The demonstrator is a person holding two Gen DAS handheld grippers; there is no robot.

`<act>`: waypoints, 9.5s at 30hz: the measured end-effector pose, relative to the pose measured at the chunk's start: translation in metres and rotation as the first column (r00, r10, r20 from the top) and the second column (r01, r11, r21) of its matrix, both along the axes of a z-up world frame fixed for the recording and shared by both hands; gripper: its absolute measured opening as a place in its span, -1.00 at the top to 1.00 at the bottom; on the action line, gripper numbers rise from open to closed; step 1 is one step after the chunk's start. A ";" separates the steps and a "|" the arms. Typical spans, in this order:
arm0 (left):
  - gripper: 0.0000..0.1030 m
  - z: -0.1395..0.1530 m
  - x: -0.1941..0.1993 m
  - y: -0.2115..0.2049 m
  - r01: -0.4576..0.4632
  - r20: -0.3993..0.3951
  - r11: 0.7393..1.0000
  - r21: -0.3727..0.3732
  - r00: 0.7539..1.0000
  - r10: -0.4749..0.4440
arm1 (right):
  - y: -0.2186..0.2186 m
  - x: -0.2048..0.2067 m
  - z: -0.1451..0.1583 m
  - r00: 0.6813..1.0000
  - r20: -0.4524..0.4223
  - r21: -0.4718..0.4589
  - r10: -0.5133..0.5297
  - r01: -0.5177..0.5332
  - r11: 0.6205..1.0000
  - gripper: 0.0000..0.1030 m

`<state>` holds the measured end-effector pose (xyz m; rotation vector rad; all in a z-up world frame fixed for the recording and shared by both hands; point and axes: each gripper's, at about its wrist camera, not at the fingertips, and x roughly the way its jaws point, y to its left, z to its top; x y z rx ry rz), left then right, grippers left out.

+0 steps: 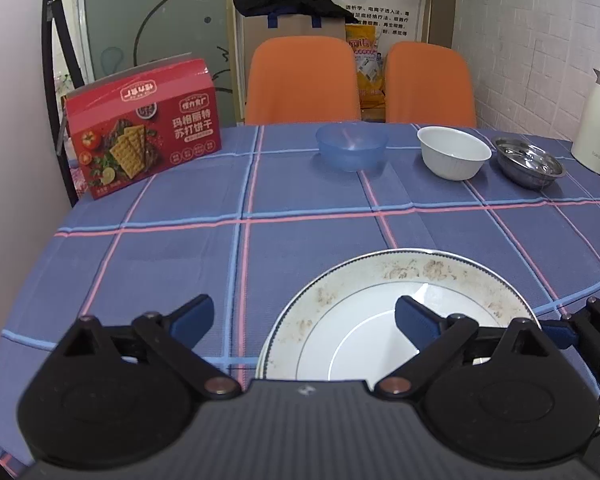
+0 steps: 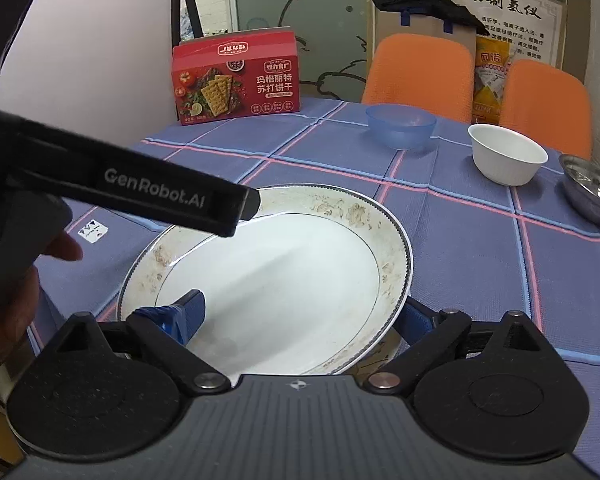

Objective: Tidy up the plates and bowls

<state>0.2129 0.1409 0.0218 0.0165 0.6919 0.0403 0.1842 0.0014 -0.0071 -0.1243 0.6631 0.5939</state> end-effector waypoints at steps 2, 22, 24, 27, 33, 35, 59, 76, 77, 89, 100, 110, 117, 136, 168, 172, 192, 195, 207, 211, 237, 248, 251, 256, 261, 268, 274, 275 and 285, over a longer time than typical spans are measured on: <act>-0.87 0.002 0.000 -0.003 -0.001 0.005 1.000 0.006 1.000 0.001 | -0.013 0.002 0.003 1.000 -0.031 0.071 -0.005 0.007 0.997 -0.62; -0.94 0.017 0.012 -0.049 0.099 0.033 0.995 -0.019 0.995 -0.099 | -0.109 0.021 0.006 0.964 -0.054 0.192 -0.260 0.266 0.945 -0.66; -0.94 0.016 0.017 -0.059 0.120 0.023 0.992 -0.027 0.993 -0.120 | -0.127 0.024 0.001 0.946 -0.069 0.189 -0.316 0.324 0.927 -0.66; -0.94 0.014 0.025 -0.074 0.149 0.008 0.988 -0.031 0.989 -0.149 | -0.153 0.027 -0.007 0.914 -0.096 0.183 -0.395 0.406 0.895 -0.66; -0.94 0.009 0.045 -0.112 0.207 -0.014 0.978 -0.009 0.978 -0.207 | -0.190 0.030 -0.021 0.856 -0.123 0.160 -0.501 0.516 0.842 -0.66; -0.94 0.007 0.053 -0.126 0.226 -0.022 0.974 0.003 0.974 -0.226 | -0.197 0.032 -0.021 0.855 -0.124 0.173 -0.504 0.519 0.837 -0.66; -0.94 0.028 0.273 -0.240 0.396 -0.023 0.918 -0.032 0.918 -0.397 | -0.279 0.204 0.000 0.825 -0.063 0.149 -0.561 0.564 0.813 -0.66; -0.89 -0.038 0.388 -0.294 0.432 -0.173 0.899 -0.076 0.882 -0.439 | -0.269 0.255 -0.027 0.840 -0.104 0.089 -0.533 0.542 0.836 -0.66; -0.88 -0.038 0.388 -0.294 0.438 -0.173 0.897 -0.065 0.880 -0.442 | -0.268 0.254 -0.027 0.843 -0.099 0.088 -0.529 0.537 0.839 -0.66; -0.42 -0.050 0.389 -0.296 0.471 -0.196 0.881 -0.055 0.860 -0.472 | -0.246 0.255 -0.026 0.908 -0.046 0.110 -0.415 0.418 0.902 -0.59; -0.21 -0.046 0.388 -0.293 0.519 -0.218 0.852 -0.074 0.825 -0.521 | -0.246 0.254 -0.020 0.914 -0.132 0.183 -0.384 0.403 0.897 -0.59; -0.15 -0.019 0.353 -0.288 0.528 -0.207 0.848 -0.055 0.824 -0.527 | -0.233 0.224 -0.005 0.917 -0.068 0.171 -0.393 0.399 0.901 -0.61; -0.15 -0.006 0.280 -0.271 0.525 -0.203 0.850 -0.038 0.829 -0.521 | -0.216 0.161 0.007 0.921 -0.050 0.157 -0.385 0.388 0.908 -0.64; -0.21 -0.035 0.130 -0.218 0.500 -0.221 0.859 -0.113 0.830 -0.512 | -0.173 0.050 -0.004 0.929 -0.112 0.105 -0.352 0.363 0.926 -0.66; -0.76 0.023 0.172 -0.092 0.286 -0.054 0.950 -0.122 0.954 -0.294 | -0.199 0.122 0.041 0.958 0.028 0.013 -0.285 0.285 0.959 -0.63; -0.76 0.045 0.218 -0.087 0.307 -0.020 0.943 -0.130 0.950 -0.312 | -0.191 0.165 0.053 0.972 0.062 -0.037 -0.227 0.229 0.973 -0.63; -0.75 -0.027 0.374 -0.121 0.332 -0.205 0.903 -0.272 0.897 -0.391 | -0.137 0.275 -0.005 0.996 -0.083 -0.148 0.021 -0.033 0.988 -0.63; -0.75 -0.031 0.375 -0.125 0.342 -0.206 0.907 -0.247 0.896 -0.394 | -0.126 0.271 -0.009 0.995 -0.058 -0.181 0.079 -0.088 0.980 -0.63; 0.04 -0.038 0.373 -0.129 0.351 -0.216 0.915 -0.202 0.895 -0.391 | -0.118 0.265 -0.013 0.990 0.047 -0.156 0.132 -0.123 0.980 -0.56; 0.04 -0.033 0.372 -0.123 0.339 -0.212 0.919 -0.202 0.901 -0.379 | -0.113 0.267 -0.010 0.987 0.071 -0.149 0.141 -0.129 0.980 -0.56; -0.01 0.023 0.124 -0.206 0.496 -0.124 0.842 -0.214 0.841 -0.527 | -0.133 0.055 0.043 0.995 0.079 -0.220 0.053 -0.035 0.975 -0.60; -0.33 -0.012 0.095 -0.217 0.507 -0.154 0.844 -0.177 0.833 -0.532 | -0.145 0.039 0.018 0.999 0.048 -0.215 0.014 -0.003 0.977 -0.57; -0.48 -0.010 0.098 -0.211 0.495 -0.152 0.846 -0.199 0.837 -0.525 | -0.153 0.039 0.019 0.999 0.041 -0.223 -0.005 0.014 0.975 -0.57; -0.51 0.002 0.093 -0.198 0.487 -0.124 0.853 -0.188 0.850 -0.512 | -0.173 0.021 0.021 0.999 0.025 -0.186 -0.030 0.034 0.982 -0.58; -0.52 0.012 0.088 -0.194 0.492 -0.087 0.859 -0.145 0.858 -0.506 | -0.186 0.004 0.025 1.000 0.006 -0.159 -0.029 0.030 0.987 -0.58; -0.54 0.019 0.087 -0.194 0.491 -0.076 0.859 -0.148 0.860 -0.505 | -0.196 0.008 0.031 0.991 0.069 -0.088 -0.110 0.116 0.989 -0.58; -0.55 0.015 0.086 -0.188 0.472 -0.092 0.871 -0.136 0.869 -0.486 | -0.209 0.038 0.018 0.980 0.039 -0.047 -0.197 0.198 0.979 -0.58; -0.55 0.015 0.086 -0.187 0.470 -0.094 0.872 -0.137 0.870 -0.484 | -0.210 0.041 0.014 0.980 0.021 -0.047 -0.200 0.201 0.978 -0.58; -0.58 0.021 0.100 -0.159 0.429 -0.066 0.891 -0.151 0.895 -0.442 | -0.211 0.041 0.025 0.985 0.019 -0.019 -0.174 0.174 0.985 -0.59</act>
